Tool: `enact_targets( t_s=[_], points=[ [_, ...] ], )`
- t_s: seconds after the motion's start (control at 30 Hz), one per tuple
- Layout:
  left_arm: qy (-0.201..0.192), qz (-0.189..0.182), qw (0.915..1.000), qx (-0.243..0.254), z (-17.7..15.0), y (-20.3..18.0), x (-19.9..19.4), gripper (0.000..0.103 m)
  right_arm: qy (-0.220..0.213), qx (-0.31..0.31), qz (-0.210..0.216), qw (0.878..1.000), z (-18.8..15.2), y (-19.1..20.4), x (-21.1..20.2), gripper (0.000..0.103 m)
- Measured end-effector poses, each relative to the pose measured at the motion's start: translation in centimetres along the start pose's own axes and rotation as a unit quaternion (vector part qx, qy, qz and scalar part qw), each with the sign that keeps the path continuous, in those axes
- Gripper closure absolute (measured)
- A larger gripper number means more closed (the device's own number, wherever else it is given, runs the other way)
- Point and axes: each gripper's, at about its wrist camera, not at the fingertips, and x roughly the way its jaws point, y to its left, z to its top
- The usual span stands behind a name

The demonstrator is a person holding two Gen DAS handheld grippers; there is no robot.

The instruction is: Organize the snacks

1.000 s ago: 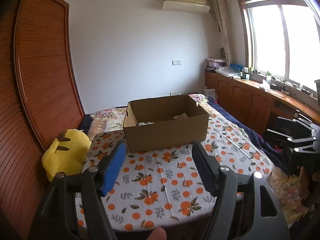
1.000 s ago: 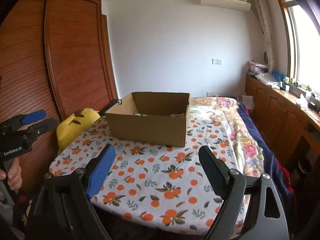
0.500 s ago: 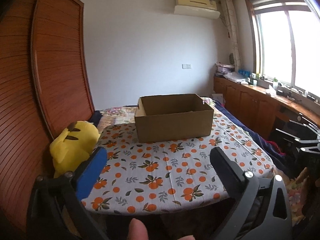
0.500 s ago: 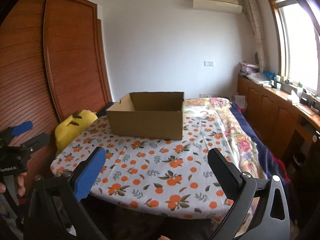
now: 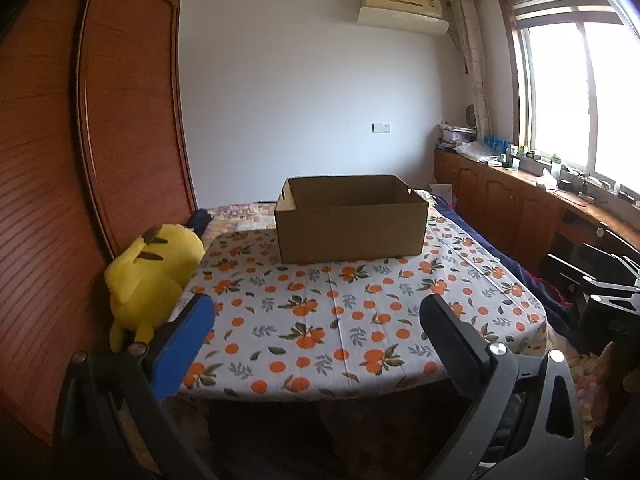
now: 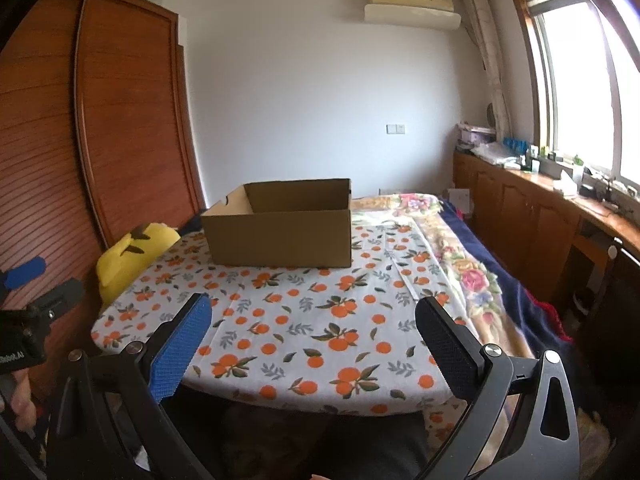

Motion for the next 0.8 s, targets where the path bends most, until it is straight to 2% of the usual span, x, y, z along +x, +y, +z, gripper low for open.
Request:
enact_targets(
  t_s=[0.8],
  points=[
    [-0.024, 0.022, 0.9995, 0.007, -0.2, 0.37, -0.9, 0.0, -0.011, -0.003, -0.025, 1.0, -0.34, -0.06, -0.63, 0.0]
  ],
)
